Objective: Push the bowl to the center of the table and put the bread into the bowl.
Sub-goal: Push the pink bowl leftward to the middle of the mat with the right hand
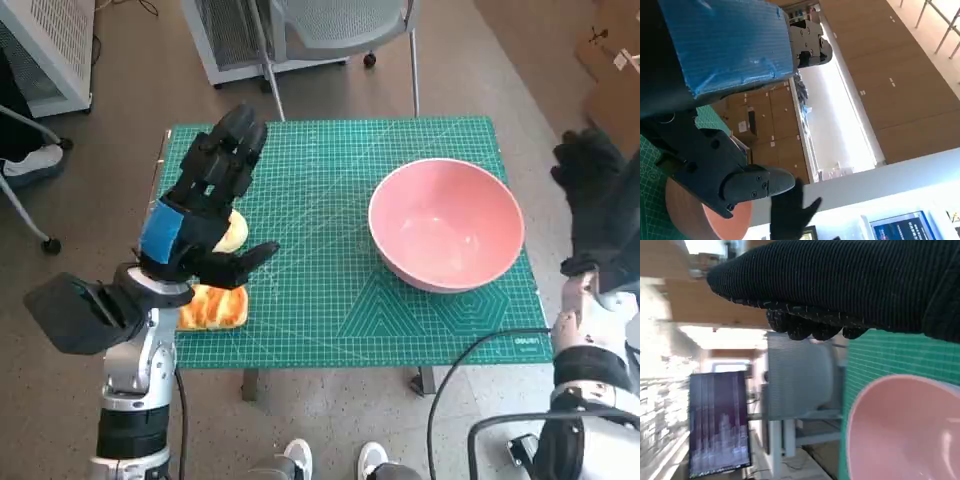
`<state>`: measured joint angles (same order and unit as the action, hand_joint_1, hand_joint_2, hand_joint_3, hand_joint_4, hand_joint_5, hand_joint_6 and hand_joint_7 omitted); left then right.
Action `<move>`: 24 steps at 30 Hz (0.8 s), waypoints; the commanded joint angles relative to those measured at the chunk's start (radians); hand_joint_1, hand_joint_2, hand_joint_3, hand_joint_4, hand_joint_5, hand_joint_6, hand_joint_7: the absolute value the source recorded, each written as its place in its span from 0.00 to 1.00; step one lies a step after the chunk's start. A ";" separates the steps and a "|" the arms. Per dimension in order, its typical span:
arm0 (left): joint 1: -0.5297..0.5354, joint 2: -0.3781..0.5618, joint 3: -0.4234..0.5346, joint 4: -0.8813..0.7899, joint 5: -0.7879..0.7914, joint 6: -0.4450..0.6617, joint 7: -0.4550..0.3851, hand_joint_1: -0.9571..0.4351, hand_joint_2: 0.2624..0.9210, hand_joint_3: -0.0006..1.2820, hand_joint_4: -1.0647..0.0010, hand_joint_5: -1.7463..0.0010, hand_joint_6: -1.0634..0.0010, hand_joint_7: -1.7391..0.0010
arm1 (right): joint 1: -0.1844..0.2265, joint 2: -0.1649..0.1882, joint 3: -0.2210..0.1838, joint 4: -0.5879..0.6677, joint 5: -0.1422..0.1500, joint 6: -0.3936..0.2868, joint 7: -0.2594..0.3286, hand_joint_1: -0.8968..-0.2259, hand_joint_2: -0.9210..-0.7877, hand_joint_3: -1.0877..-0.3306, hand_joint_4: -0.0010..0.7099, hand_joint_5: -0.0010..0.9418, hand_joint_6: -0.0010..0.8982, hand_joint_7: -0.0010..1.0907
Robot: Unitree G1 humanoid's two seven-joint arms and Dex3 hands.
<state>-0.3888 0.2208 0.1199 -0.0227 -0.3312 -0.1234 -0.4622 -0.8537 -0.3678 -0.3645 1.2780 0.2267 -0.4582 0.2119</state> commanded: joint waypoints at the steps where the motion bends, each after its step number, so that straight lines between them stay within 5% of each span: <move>1: 0.010 -0.007 -0.003 -0.023 -0.006 0.004 0.009 0.56 0.26 0.56 1.00 1.00 1.00 0.80 | 0.035 0.043 0.014 0.029 -0.026 0.057 -0.022 0.59 0.00 0.39 0.34 0.02 0.38 0.02; 11: 0.016 -0.010 -0.007 -0.029 0.005 -0.001 0.022 0.56 0.26 0.56 1.00 1.00 1.00 0.79 | 0.036 0.095 0.017 0.028 -0.039 0.106 -0.020 0.58 0.00 0.40 0.38 0.03 0.40 0.03; 16: 0.023 -0.012 -0.007 -0.038 0.003 0.004 0.030 0.55 0.29 0.56 1.00 1.00 1.00 0.79 | 0.019 0.164 0.023 0.023 -0.034 0.118 0.008 0.57 0.00 0.39 0.37 0.01 0.39 0.02; 22: 0.028 -0.012 -0.008 -0.045 0.003 0.009 0.035 0.53 0.31 0.55 1.00 1.00 1.00 0.78 | 0.014 0.180 0.018 0.021 -0.032 0.122 0.014 0.58 0.00 0.37 0.35 0.00 0.39 0.02; 24: 0.034 -0.010 -0.004 -0.056 0.006 0.013 0.043 0.53 0.32 0.55 1.00 1.00 1.00 0.78 | -0.007 0.216 0.025 0.015 -0.033 0.128 0.021 0.58 0.00 0.37 0.35 0.00 0.39 0.02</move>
<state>-0.3705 0.2102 0.1154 -0.0551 -0.3278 -0.1182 -0.4311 -0.8449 -0.1847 -0.3438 1.2930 0.1934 -0.3538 0.2227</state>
